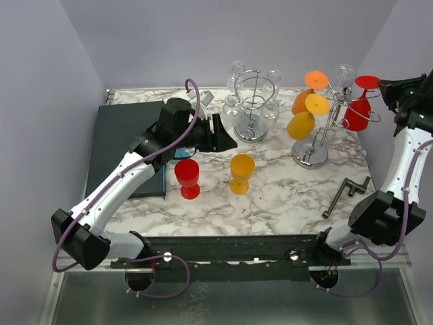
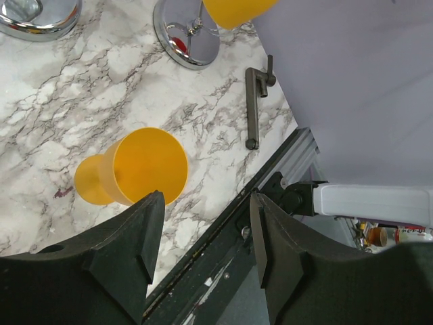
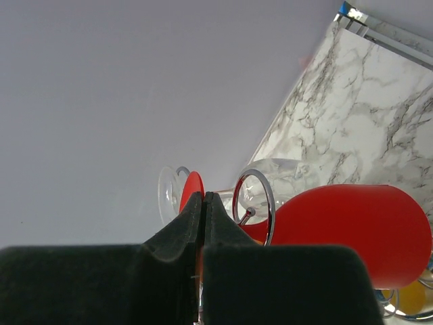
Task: Take the wine glass off the wine glass rack
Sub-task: Pick up the wine glass from the wine rack.
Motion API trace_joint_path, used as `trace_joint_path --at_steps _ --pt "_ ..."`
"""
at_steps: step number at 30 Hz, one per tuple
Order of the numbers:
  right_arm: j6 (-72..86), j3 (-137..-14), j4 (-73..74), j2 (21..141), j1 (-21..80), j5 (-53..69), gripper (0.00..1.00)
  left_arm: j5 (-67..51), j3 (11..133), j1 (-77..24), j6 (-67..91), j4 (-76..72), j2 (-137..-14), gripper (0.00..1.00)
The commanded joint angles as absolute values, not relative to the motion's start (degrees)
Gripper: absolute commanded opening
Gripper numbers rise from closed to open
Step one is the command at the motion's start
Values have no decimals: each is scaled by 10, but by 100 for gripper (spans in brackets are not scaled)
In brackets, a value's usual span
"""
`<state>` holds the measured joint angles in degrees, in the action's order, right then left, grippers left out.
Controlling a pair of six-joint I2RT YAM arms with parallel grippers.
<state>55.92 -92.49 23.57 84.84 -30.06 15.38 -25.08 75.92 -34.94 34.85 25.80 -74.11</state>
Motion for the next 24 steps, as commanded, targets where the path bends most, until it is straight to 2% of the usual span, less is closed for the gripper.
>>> trace_joint_path --at_steps 1,24 --pt "555 -938 204 839 -305 109 0 -257 751 -346 345 243 -744 59" --pt "570 -920 188 837 -295 135 1 -258 748 -344 346 242 -745 59"
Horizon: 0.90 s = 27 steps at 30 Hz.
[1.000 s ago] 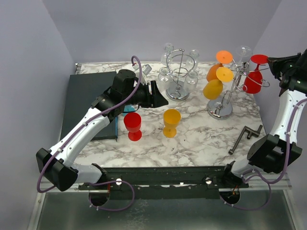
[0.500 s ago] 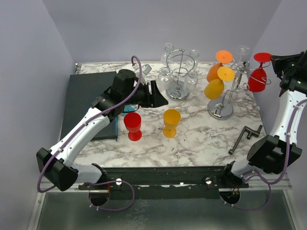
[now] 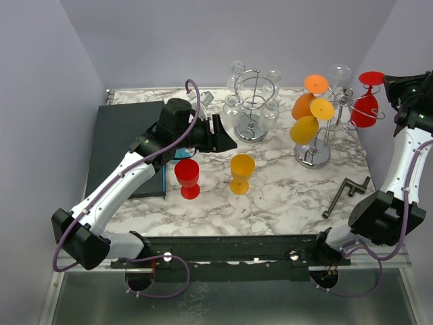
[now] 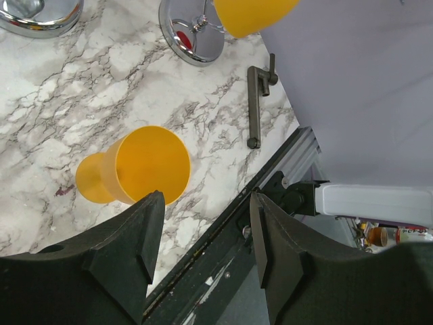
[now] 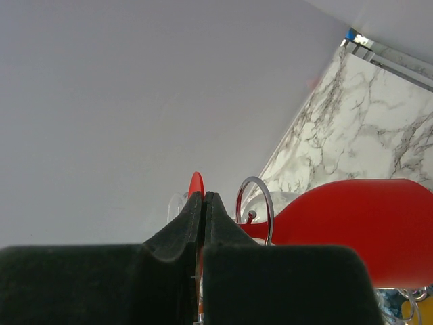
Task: Take the wine glass off the wine glass rack
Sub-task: Pick up the wine glass from the wine rack.
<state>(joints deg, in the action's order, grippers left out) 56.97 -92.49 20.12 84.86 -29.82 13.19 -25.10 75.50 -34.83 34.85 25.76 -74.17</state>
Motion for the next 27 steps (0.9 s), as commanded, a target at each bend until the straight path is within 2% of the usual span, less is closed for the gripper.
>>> trace_joint_path --at_steps 1,17,27 --pt "571 -918 188 835 -295 138 1 -258 748 -344 347 241 -745 59" --pt "599 -885 147 837 -280 173 1 -261 746 -344 349 239 -746 59" --pt "632 -872 96 837 -276 139 1 -262 745 -342 349 237 -744 59"
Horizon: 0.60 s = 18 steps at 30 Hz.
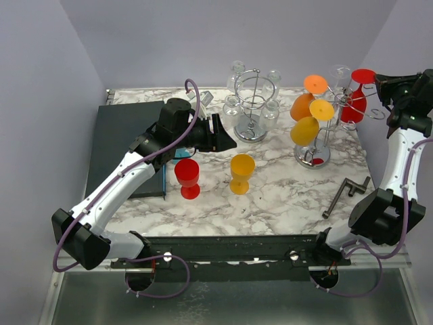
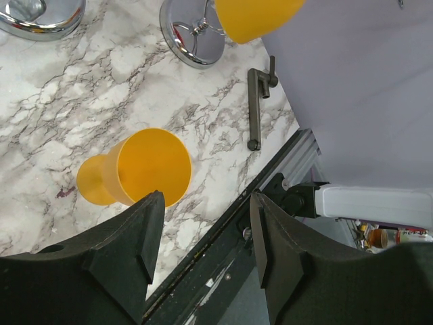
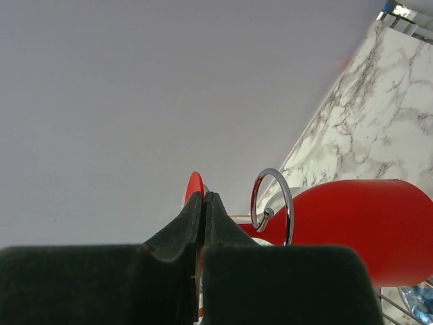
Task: Take the wine glass off the wine glass rack
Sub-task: Pick up the wine glass from the wine rack.
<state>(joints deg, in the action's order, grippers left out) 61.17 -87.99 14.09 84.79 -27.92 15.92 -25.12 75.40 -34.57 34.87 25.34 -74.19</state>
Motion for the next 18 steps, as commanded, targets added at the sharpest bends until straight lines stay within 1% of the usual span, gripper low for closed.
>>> trace_joint_path --at_steps 1,7,18 --pt "635 -871 90 840 -276 138 1 -262 745 -342 348 238 -744 59" --pt "651 -867 67 853 -273 131 1 -262 744 -341 348 238 -742 59" --pt "638 -869 40 855 -265 69 1 -262 745 -339 348 238 -744 59"
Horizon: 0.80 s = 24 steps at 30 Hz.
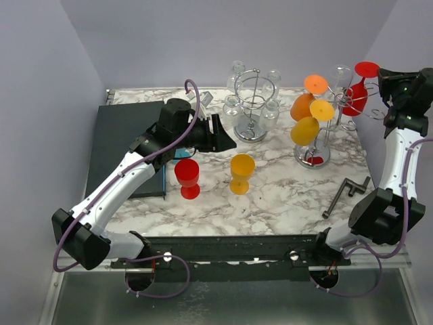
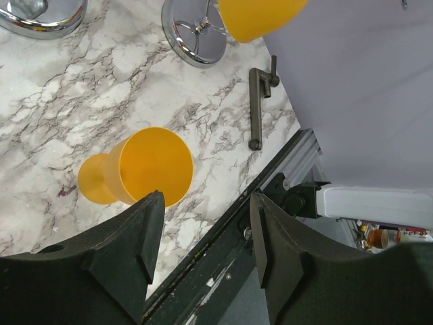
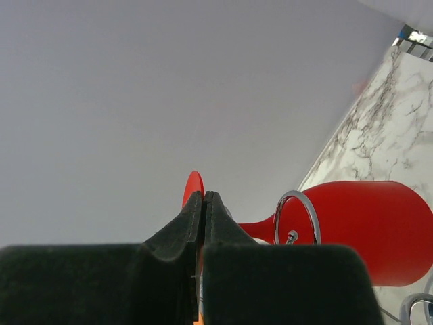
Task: Take the wine glass off the wine glass rack
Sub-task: Pick up the wine glass from the wine rack.
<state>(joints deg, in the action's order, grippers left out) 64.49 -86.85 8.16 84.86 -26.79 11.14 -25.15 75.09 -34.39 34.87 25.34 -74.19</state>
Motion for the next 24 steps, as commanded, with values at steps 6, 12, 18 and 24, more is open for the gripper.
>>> trace_joint_path --at_steps 6,12,18,24 --pt "634 -879 21 867 -263 62 0 -259 747 -339 349 237 -745 59" --pt "629 -885 7 882 -260 65 0 -258 749 -338 349 238 -746 59" --pt "607 -890 -24 885 -256 54 1 -254 748 -338 349 238 -747 59" --pt "573 -946 -21 893 -255 34 1 -246 756 -333 353 238 -746 60"
